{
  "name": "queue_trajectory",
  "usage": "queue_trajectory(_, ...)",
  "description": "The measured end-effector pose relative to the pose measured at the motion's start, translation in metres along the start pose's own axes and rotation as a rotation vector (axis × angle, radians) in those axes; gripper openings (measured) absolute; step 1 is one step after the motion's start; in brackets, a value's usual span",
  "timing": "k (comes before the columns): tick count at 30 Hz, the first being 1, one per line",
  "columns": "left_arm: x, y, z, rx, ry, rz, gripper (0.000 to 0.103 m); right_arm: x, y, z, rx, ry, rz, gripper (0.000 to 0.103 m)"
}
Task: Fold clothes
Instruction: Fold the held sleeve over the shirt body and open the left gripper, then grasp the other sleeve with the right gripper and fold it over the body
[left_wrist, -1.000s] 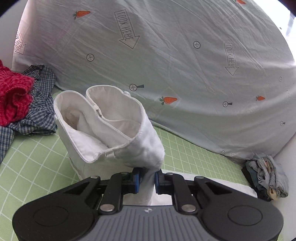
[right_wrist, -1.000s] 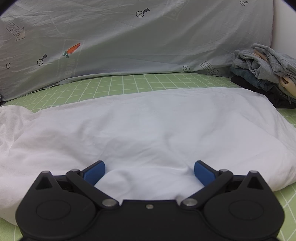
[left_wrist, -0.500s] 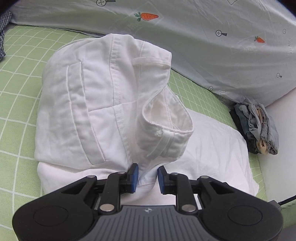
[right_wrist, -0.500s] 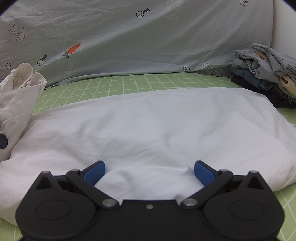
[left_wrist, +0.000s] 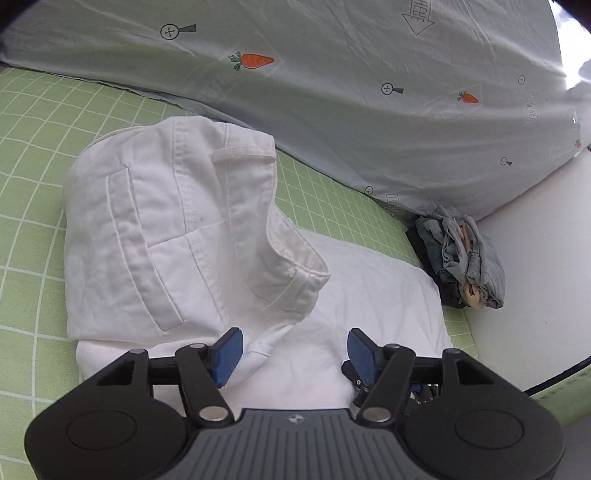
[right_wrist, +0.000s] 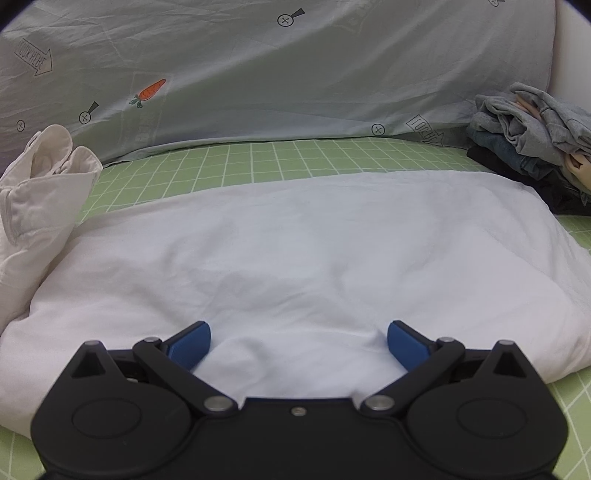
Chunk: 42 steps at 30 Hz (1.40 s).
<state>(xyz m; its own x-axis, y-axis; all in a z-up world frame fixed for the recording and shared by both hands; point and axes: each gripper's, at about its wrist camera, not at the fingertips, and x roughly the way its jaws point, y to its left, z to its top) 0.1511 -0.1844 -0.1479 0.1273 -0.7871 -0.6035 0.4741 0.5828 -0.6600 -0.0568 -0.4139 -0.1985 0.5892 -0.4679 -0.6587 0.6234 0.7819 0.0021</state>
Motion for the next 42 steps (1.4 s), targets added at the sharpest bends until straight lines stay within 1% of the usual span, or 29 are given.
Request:
queue_trajectory(1,-0.004,0.002,0.001,-0.014,-0.007,-0.017,0.064,-0.002,0.0,0.001,0.013,-0.003,0.026,0.102)
queue_trajectory(3,0.004,0.021,0.002,-0.127,0.006,-0.027,0.064,-0.012,-0.002,0.007,0.081,-0.025,0.066,0.1)
queue_trajectory(4,0.007,0.031,0.002,-0.181,0.011,-0.033,0.064,-0.015,-0.003,0.011,0.124,-0.033,0.1,0.099)
queue_trajectory(5,0.004,0.034,0.001,-0.207,0.001,-0.045,0.064,-0.017,-0.005,0.016,0.164,-0.03,0.151,0.096)
queue_trajectory(6,0.0,0.034,0.001,-0.214,-0.011,-0.043,0.064,-0.019,-0.006,0.021,0.204,-0.027,0.203,0.095)
queue_trajectory(7,-0.005,0.031,0.003,-0.202,-0.025,-0.022,0.064,-0.02,-0.005,0.025,0.231,-0.019,0.231,0.09)
queue_trajectory(8,-0.012,0.026,0.005,-0.177,-0.044,0.015,0.064,-0.02,-0.003,0.029,0.247,-0.013,0.252,0.089)
queue_trajectory(10,-0.025,0.02,0.009,-0.133,-0.085,0.072,0.064,-0.021,0.005,0.037,0.251,-0.006,0.297,0.089)
queue_trajectory(12,-0.039,0.016,0.015,-0.089,-0.141,0.168,0.064,-0.02,0.02,0.045,0.218,0.015,0.339,0.089)
queue_trajectory(16,-0.043,0.023,0.02,0.001,-0.136,0.369,0.064,-0.016,0.058,0.056,0.104,0.055,0.396,0.089)
queue_trajectory(17,-0.041,0.026,0.017,0.016,-0.122,0.399,0.064,-0.013,0.068,0.058,0.072,0.063,0.408,0.09)
queue_trajectory(20,-0.035,0.034,0.011,0.027,-0.081,0.459,0.064,-0.005,0.094,0.063,-0.002,0.085,0.437,0.089)
queue_trajectory(25,-0.023,0.042,0.008,0.031,-0.042,0.485,0.064,0.009,0.127,0.069,-0.093,0.1,0.467,0.088)
queue_trajectory(27,-0.021,0.044,0.008,0.027,-0.034,0.486,0.064,0.018,0.139,0.07,-0.123,0.11,0.476,0.084)
queue_trajectory(28,-0.02,0.043,0.008,0.032,-0.029,0.491,0.064,0.023,0.146,0.071,-0.136,0.117,0.48,0.072)
queue_trajectory(29,-0.019,0.043,0.007,0.037,-0.024,0.496,0.064,0.029,0.151,0.072,-0.143,0.131,0.472,0.066)
queue_trajectory(30,-0.018,0.042,0.007,0.049,-0.018,0.502,0.064,0.032,0.154,0.072,-0.144,0.136,0.461,0.066)
queue_trajectory(32,-0.016,0.04,0.005,0.072,-0.009,0.514,0.065,0.037,0.156,0.071,-0.144,0.142,0.459,0.058)
queue_trajectory(33,-0.014,0.039,0.004,0.084,-0.006,0.52,0.065,0.038,0.156,0.071,-0.144,0.144,0.459,0.057)
queue_trajectory(34,-0.013,0.038,0.003,0.092,-0.004,0.525,0.066,0.037,0.155,0.07,-0.148,0.138,0.459,0.054)
queue_trajectory(38,-0.011,0.036,0.002,0.103,-0.006,0.537,0.07,0.031,0.15,0.067,-0.158,0.106,0.459,0.034)
queue_trajectory(40,-0.012,0.033,0.003,0.112,-0.013,0.541,0.07,0.027,0.147,0.068,-0.138,0.085,0.462,0.025)
queue_trajectory(41,-0.013,0.031,0.003,0.117,-0.017,0.543,0.07,0.023,0.146,0.069,-0.129,0.075,0.464,0.022)
queue_trajectory(42,-0.014,0.03,0.003,0.122,-0.021,0.545,0.07,0.018,0.144,0.07,-0.125,0.058,0.466,0.022)
